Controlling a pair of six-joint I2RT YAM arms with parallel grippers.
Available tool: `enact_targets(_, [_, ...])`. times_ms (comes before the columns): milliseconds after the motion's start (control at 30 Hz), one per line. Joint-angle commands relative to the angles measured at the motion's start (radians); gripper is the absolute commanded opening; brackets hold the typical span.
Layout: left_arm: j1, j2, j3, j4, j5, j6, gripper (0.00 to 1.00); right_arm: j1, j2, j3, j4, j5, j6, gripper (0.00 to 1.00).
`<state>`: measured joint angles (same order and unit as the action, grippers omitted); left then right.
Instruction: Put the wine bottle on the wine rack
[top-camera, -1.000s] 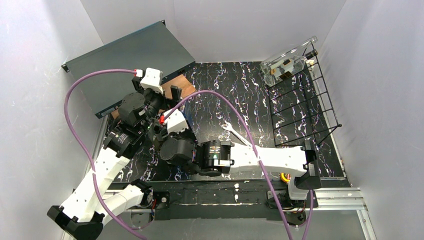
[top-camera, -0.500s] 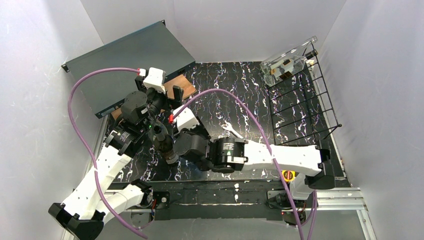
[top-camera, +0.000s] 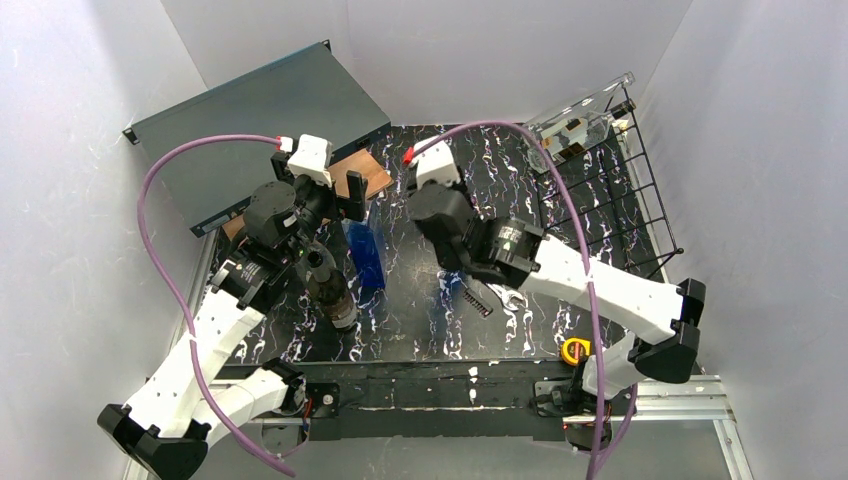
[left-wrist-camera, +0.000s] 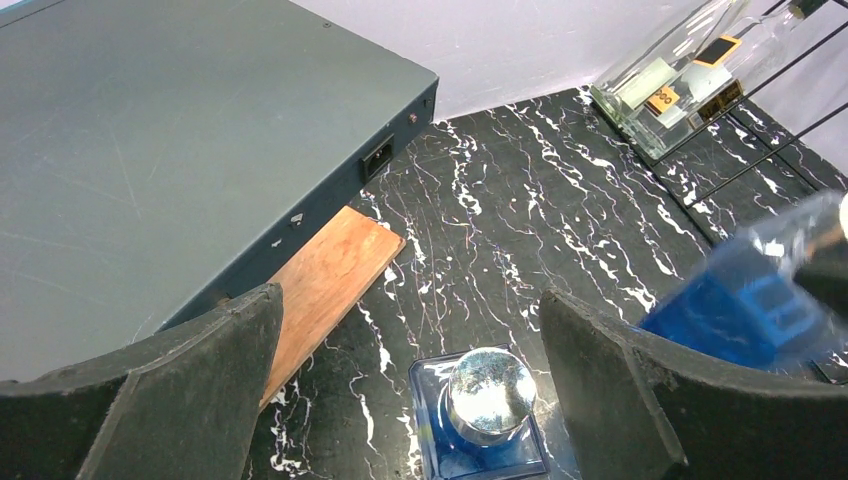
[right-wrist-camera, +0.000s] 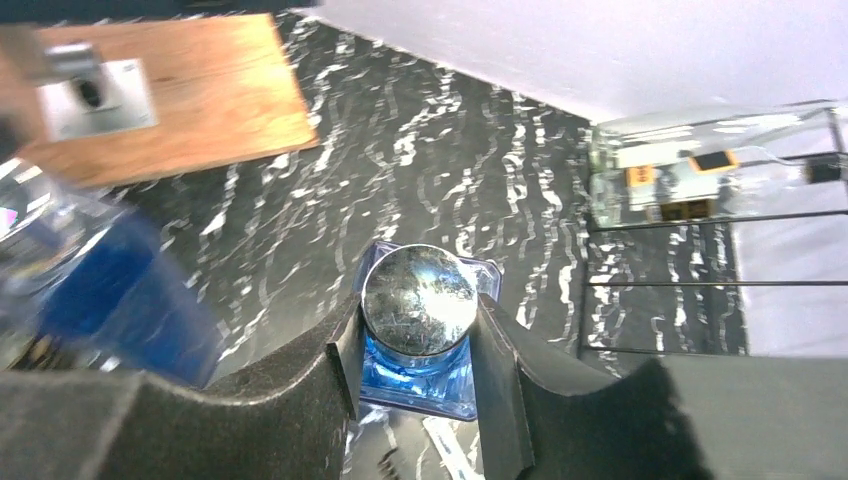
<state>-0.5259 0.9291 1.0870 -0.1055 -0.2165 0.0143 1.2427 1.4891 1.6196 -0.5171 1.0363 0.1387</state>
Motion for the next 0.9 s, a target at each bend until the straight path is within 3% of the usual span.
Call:
enact_targets(0, [-0.002,-0.015,0.003,0.024,-0.002,-0.007,0.99,-0.157,-0.058,0.087,0.192,0.095,-0.16,0.01])
enact_targets(300, [-0.002,-0.01,0.002,0.026,0.015,-0.007,0.99,-0.453,0.043,0.113,0.342,0.078,-0.276,0.01])
enact_targets(433, [-0.002,-0.007,0.001,0.029,0.011,-0.007,0.99,-0.573,0.121,0.209,0.339,0.052,-0.283,0.01])
enact_targets(867, [-0.005,-0.009,-0.001,0.029,0.012,-0.035,0.99,-0.746,0.403,0.46,0.368,0.077,-0.308,0.01])
